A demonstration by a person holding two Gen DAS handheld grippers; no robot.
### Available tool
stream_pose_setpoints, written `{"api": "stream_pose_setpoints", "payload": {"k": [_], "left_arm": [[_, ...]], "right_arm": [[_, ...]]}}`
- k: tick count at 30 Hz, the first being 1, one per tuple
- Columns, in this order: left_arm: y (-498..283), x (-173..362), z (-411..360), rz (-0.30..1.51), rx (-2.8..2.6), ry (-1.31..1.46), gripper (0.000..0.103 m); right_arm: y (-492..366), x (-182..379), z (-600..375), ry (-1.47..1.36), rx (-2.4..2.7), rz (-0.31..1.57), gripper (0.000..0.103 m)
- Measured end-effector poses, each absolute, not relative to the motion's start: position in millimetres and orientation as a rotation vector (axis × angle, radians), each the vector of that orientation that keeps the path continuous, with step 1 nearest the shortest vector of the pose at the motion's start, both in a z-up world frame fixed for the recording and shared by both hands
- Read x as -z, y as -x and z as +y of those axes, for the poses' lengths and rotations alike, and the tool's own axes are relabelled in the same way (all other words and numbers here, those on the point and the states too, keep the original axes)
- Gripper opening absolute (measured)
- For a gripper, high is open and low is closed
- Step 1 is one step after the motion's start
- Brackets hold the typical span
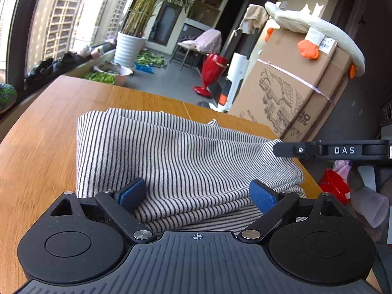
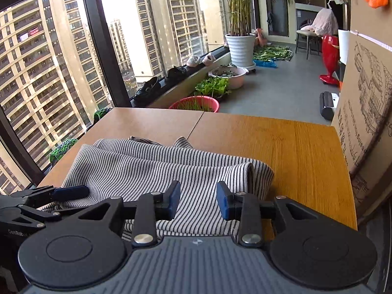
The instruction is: Fold clothes
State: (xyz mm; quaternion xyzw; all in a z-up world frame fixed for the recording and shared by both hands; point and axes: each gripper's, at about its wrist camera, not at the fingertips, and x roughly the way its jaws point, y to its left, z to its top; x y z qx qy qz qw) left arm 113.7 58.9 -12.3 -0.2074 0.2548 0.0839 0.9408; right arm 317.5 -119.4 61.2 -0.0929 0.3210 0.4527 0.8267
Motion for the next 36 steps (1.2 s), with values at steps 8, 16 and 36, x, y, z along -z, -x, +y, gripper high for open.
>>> {"api": "stream_pose_setpoints", "payload": {"k": [8, 16, 36], "left_arm": [[-114, 12, 51, 0.534, -0.188, 0.370, 0.098], [-114, 13, 55, 0.529, -0.174, 0.388, 0.100], [-35, -41, 50, 0.221, -0.075, 0.471, 0.101]], "right_arm": [[-368, -32, -39, 0.114, -0.926, 0.763, 0.028], [-367, -3, -25, 0.157, -0.902, 0.806, 0.028], [-251, -14, -177, -0.088, -1.050, 0.847, 0.006]]}}
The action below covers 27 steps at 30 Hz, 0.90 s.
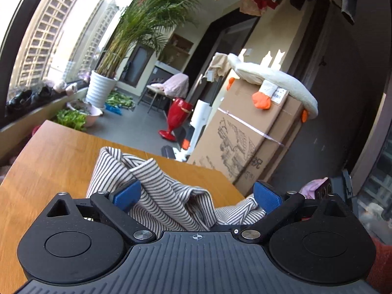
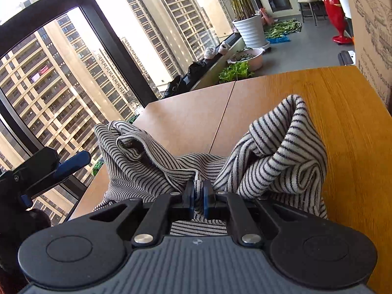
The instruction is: Fold clothes
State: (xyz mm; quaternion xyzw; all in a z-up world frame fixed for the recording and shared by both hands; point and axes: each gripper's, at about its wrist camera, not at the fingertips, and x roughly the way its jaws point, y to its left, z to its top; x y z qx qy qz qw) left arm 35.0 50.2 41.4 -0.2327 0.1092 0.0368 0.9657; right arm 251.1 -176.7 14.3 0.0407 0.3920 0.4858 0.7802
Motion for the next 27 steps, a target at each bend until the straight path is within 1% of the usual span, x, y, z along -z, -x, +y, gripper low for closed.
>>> {"api": "stream_pose_setpoints", "payload": {"k": [7, 10, 12, 13, 14, 15, 16, 18, 21, 22, 23, 24, 25, 27], "left_arm": [[-67, -73, 52, 0.226, -0.222, 0.327, 0.103], [-99, -66, 67, 0.335, -0.305, 0.332, 0.103], [-113, -47, 76, 0.427, -0.357, 0.374, 0.103], [-114, -38, 78, 0.454, -0.361, 0.390, 0.100], [-111, -30, 77, 0.468, -0.364, 0.398, 0.093], [-107, -24, 75, 0.485, -0.363, 0.397, 0.063], [-103, -19, 73, 0.497, -0.367, 0.386, 0.061], [-91, -13, 66, 0.492, -0.362, 0.344, 0.061], [-77, -9, 58, 0.487, -0.358, 0.299, 0.065], [-75, -8, 56, 0.486, -0.358, 0.293, 0.066], [-74, -6, 55, 0.485, -0.357, 0.292, 0.067], [-73, -5, 55, 0.484, -0.357, 0.297, 0.068], [-71, -5, 57, 0.483, -0.356, 0.308, 0.070], [-67, -3, 59, 0.479, -0.353, 0.331, 0.072]], "right_arm": [[-240, -8, -187, -0.122, -1.050, 0.803, 0.006], [-236, -4, -196, -0.142, -1.047, 0.797, 0.004], [-233, -3, -199, -0.142, -1.043, 0.789, 0.004], [-232, -3, -202, -0.137, -1.043, 0.786, 0.004], [-231, -4, -204, -0.130, -1.046, 0.782, 0.004], [-232, -5, -204, -0.123, -1.054, 0.778, 0.004], [-234, -8, -205, -0.113, -1.059, 0.772, 0.004], [-232, -20, -207, -0.081, -1.066, 0.736, 0.006], [-222, -51, -212, -0.040, -1.084, 0.614, 0.010], [-222, -62, -213, -0.033, -1.077, 0.563, 0.012], [-224, -71, -212, -0.030, -1.062, 0.522, 0.021], [-226, -79, -212, -0.027, -1.046, 0.481, 0.033], [-231, -83, -211, -0.031, -1.029, 0.469, 0.036], [-249, -71, -207, -0.044, -0.972, 0.552, 0.036]]}}
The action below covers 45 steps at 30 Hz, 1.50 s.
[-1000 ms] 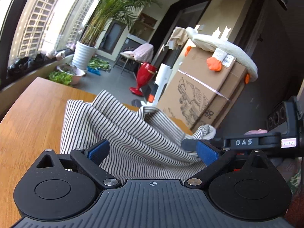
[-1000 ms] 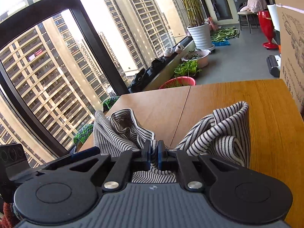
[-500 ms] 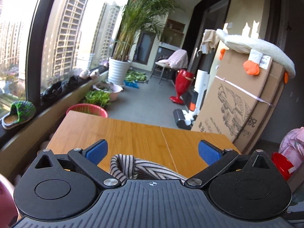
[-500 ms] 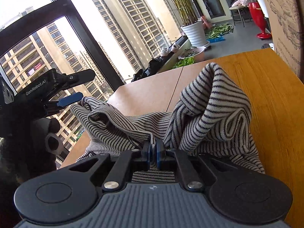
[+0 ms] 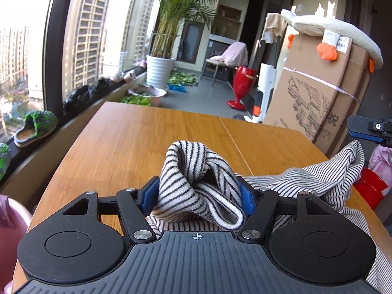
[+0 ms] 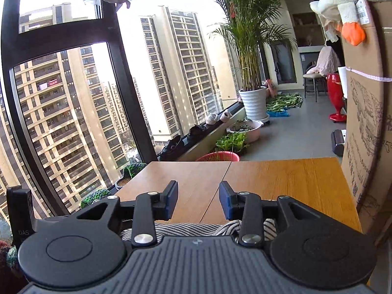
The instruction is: Fold clothes
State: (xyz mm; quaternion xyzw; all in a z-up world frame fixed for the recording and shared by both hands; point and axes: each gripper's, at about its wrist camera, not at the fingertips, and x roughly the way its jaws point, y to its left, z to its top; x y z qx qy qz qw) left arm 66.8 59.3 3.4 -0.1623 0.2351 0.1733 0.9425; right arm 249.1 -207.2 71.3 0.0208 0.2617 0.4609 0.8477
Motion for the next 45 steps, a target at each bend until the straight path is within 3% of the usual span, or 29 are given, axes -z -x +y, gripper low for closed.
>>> {"api": "stream_pose_setpoints", "payload": {"k": [4, 11, 14, 16, 19, 26, 31, 33, 36, 45], "left_arm": [[-46, -10, 68, 0.457, -0.345, 0.376, 0.083], [-24, -73, 48, 0.222, -0.296, 0.260, 0.082], [-45, -65, 41, 0.289, -0.256, 0.259, 0.084], [-61, -53, 39, 0.355, -0.244, 0.274, 0.078], [-61, -22, 39, 0.444, -0.235, 0.340, 0.076], [-37, -3, 35, 0.444, -0.208, 0.337, 0.077], [-40, 0, 22, 0.451, -0.215, 0.246, 0.089], [-42, 0, 18, 0.460, -0.219, 0.221, 0.091], [-41, 0, 18, 0.460, -0.217, 0.220, 0.091], [-56, 0, 5, 0.502, -0.247, 0.112, 0.097]], "right_arm": [[-255, -32, -220, -0.002, -0.874, 0.646, 0.032], [-244, -23, -236, -0.040, -0.853, 0.625, 0.032], [-239, -22, -232, -0.014, -0.838, 0.598, 0.032], [-236, -21, -234, -0.010, -0.835, 0.584, 0.032], [-229, -20, -240, 0.004, -0.839, 0.570, 0.032], [-218, -35, -243, 0.024, -0.857, 0.562, 0.033], [-210, -61, -237, -0.078, -1.022, 0.526, 0.033], [-210, -52, -224, -0.060, -1.033, 0.568, 0.039], [-219, -19, -210, -0.033, -0.966, 0.669, 0.042], [-204, -5, -212, -0.008, -0.941, 0.613, 0.043]]}}
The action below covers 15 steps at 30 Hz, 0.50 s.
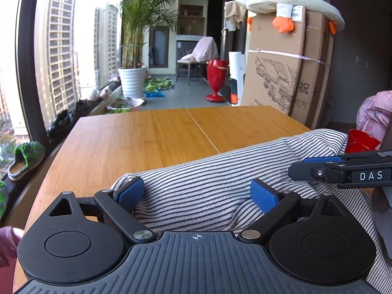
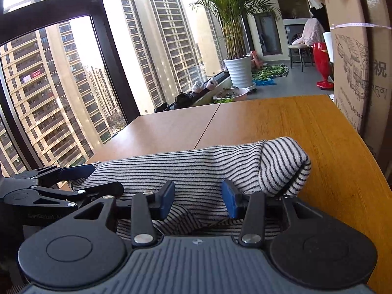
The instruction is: Fold clothes
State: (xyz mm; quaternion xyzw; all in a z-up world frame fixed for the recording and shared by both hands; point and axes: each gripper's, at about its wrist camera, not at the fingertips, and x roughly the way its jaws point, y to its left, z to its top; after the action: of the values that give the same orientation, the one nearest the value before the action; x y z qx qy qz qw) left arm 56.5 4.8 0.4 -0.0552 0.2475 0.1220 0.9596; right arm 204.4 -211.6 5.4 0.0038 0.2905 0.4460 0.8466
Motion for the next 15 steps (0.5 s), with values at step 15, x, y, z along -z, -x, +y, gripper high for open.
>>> {"api": "stream_pose_setpoints", "payload": {"k": [15], "left_arm": [[-66, 0, 11, 0.507, -0.213, 0.084, 0.099]], "right_arm": [[-192, -5, -201, 0.047, -0.964, 0.592, 0.081]]}}
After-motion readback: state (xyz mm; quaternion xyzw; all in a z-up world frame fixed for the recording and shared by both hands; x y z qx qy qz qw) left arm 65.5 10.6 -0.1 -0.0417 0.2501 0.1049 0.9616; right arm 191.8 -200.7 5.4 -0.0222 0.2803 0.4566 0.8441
